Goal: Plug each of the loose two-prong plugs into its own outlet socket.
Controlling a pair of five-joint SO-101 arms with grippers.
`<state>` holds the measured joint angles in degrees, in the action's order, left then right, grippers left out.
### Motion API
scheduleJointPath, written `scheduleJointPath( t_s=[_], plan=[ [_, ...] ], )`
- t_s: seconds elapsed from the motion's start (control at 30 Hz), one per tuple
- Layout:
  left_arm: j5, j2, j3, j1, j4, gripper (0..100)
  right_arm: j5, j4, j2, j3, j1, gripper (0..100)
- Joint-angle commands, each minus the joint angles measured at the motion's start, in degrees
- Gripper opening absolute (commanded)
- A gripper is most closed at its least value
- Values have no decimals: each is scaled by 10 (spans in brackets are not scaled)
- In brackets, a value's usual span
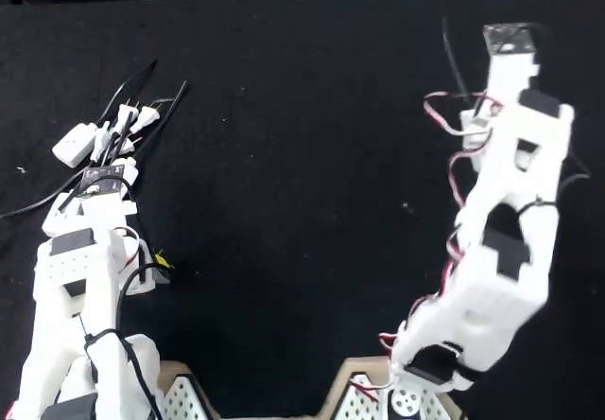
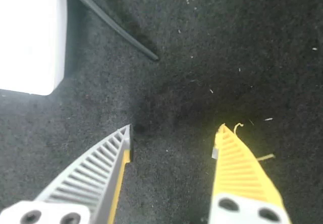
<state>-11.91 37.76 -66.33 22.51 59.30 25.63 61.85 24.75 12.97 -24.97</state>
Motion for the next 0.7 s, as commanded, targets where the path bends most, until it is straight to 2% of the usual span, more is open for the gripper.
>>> scheduleJointPath(
  t_s=[0.0,0.17,0.37,0.53,0.67],
  plan=[
    [-2,11,19,0,-5,266,-8,72,83,209,-34,11],
    [-2,11,19,0,-5,266,-4,192,214,435,-47,11],
    [-2,10,19,0,-5,266,15,276,347,662,-68,11],
    [-2,11,19,0,-5,266,51,310,425,793,-79,11],
    [-2,11,19,0,-5,266,53,302,453,829,-93,11]
  ],
)
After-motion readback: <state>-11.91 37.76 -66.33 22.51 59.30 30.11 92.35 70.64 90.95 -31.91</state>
